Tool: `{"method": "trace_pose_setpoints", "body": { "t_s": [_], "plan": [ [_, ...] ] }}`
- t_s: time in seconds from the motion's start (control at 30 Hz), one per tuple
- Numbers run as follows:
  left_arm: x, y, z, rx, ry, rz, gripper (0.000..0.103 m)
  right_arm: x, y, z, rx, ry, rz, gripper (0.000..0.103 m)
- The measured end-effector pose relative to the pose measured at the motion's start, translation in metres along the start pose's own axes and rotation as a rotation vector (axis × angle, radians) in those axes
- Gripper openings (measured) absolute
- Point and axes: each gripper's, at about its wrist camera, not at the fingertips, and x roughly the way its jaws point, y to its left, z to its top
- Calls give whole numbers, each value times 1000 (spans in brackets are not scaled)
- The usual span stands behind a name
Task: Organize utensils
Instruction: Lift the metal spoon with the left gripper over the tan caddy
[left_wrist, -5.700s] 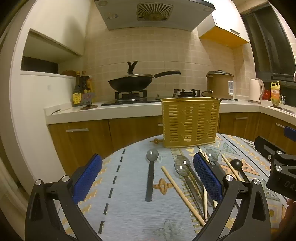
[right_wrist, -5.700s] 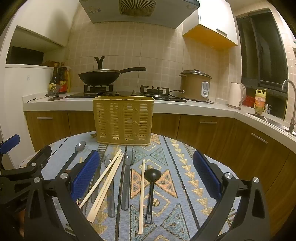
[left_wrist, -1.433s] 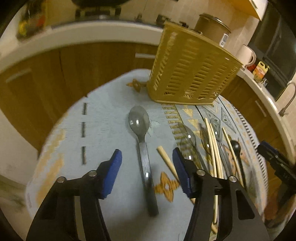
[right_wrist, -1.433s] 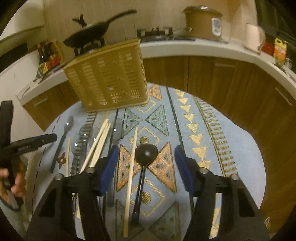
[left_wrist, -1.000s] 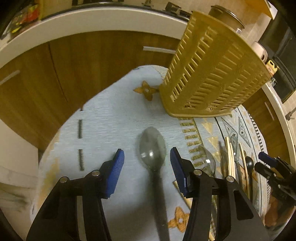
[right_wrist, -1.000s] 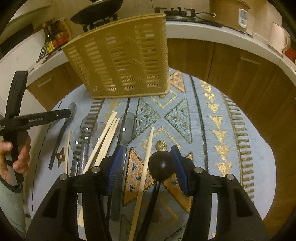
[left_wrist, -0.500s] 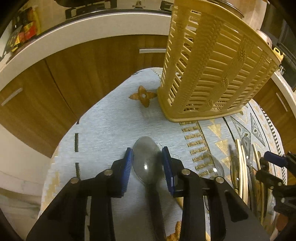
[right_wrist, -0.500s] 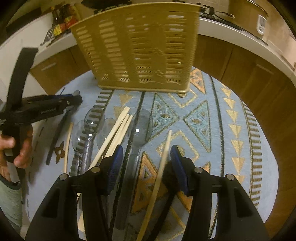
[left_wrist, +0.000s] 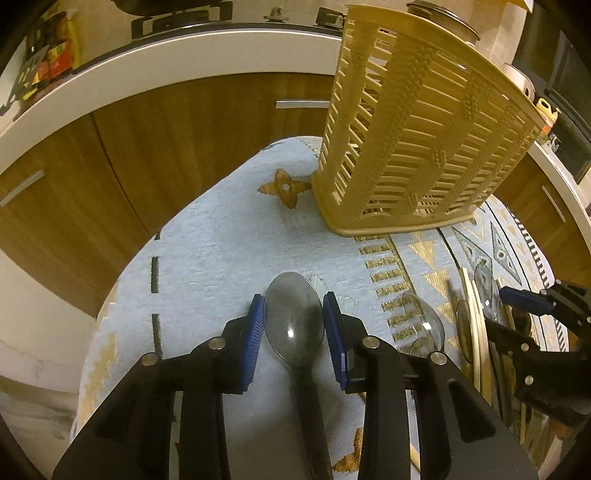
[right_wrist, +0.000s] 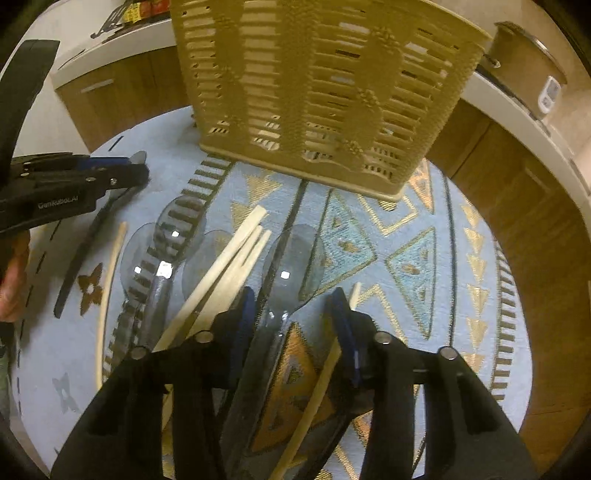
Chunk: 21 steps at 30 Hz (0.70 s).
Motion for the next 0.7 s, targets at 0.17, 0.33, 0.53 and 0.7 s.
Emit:
{"method": "trace_pose_setpoints", "body": {
  "t_s": [0.17,0.33,0.53,0.7],
  "plan": [
    [2,-3,1,6,5,-9,31,11,2,7,24,10,32,38],
    [3,-4,2,11,12,-4,31,11,-5,14,32,15,33,38],
    [-2,-6,0,1,-18,22,30,14,5,27,21,-7,23,30],
    [-34,-1,-10,-31,-140,-5,30,-18,8,18,22,-124,39,29]
  ]
}}
